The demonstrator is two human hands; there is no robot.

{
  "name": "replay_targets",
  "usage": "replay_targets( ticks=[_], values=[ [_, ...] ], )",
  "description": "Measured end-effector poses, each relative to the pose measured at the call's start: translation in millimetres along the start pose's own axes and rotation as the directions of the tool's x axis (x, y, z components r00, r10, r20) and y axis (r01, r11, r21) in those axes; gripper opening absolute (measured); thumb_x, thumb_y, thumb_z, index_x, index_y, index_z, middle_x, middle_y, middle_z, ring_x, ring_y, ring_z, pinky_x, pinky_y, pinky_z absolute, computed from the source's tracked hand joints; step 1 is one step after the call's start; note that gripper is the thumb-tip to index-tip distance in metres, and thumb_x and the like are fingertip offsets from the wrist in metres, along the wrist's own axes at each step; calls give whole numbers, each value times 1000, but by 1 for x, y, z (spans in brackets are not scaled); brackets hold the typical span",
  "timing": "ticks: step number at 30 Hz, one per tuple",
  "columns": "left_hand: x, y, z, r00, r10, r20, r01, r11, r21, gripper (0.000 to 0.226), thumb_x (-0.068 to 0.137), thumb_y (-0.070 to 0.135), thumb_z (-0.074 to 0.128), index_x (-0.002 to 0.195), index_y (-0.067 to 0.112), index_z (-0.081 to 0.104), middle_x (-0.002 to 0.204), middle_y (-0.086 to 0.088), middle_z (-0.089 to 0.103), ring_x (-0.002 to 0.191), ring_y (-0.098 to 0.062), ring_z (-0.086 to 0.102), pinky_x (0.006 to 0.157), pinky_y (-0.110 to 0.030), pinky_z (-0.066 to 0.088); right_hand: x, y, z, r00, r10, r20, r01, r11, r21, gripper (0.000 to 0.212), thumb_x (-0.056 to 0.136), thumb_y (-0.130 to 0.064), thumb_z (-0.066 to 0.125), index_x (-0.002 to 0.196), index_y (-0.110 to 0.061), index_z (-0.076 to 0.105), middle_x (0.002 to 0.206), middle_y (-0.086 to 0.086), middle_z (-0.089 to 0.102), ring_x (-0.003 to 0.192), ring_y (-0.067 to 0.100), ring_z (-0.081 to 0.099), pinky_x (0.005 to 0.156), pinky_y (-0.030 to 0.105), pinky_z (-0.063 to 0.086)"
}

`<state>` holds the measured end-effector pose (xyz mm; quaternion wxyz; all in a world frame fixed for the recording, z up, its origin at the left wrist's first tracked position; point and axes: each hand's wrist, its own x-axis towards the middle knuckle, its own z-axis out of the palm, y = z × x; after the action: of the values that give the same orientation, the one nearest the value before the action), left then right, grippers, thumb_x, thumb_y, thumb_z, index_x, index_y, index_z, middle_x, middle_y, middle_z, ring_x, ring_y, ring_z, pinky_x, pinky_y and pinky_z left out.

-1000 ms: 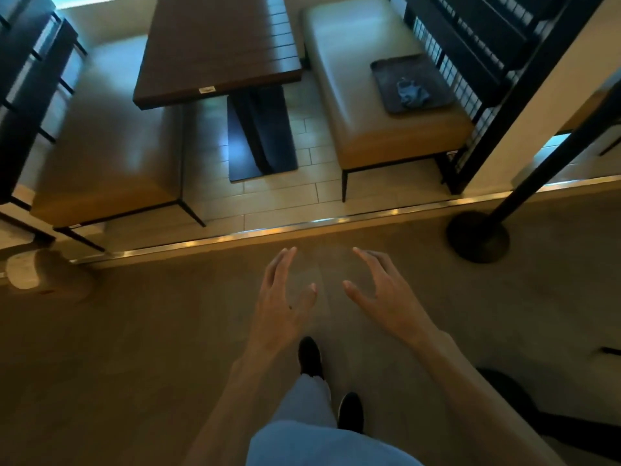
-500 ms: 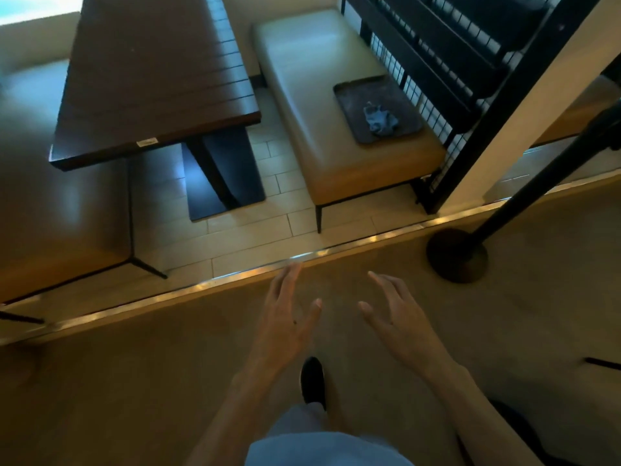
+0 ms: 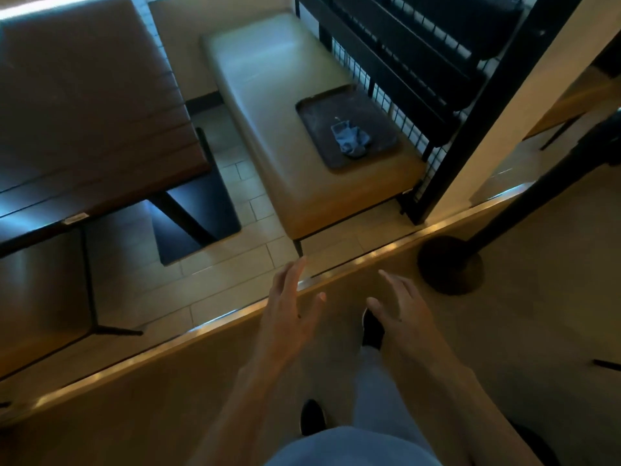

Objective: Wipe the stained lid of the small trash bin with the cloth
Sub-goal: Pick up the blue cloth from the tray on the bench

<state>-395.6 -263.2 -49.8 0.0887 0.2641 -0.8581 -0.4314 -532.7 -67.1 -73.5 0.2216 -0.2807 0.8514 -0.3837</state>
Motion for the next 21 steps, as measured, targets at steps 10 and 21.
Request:
replay_targets(
  ticks=[10,21],
  values=[
    [171,48,54,996,-64,-64,67,997,43,69,95,48,58,152,48,20,153,13,26,134,-9,40,102,-39,49,188,31,-106,1000,-21,18,22,999,-49,61,92,-65,44,146,-41,29,143,-18,28,124,-4,29,92,26,35],
    [351,79,70,991,-112,-80,117,991,66,64,97,45,57,152,43,24,151,7,31,130,-15,44,98,-41,50,368,28,-154,997,-24,80,30,997,-72,56,97,-53,46,147,-29,36,145,-8,38,130,12,41,96,30,38]
  ],
)
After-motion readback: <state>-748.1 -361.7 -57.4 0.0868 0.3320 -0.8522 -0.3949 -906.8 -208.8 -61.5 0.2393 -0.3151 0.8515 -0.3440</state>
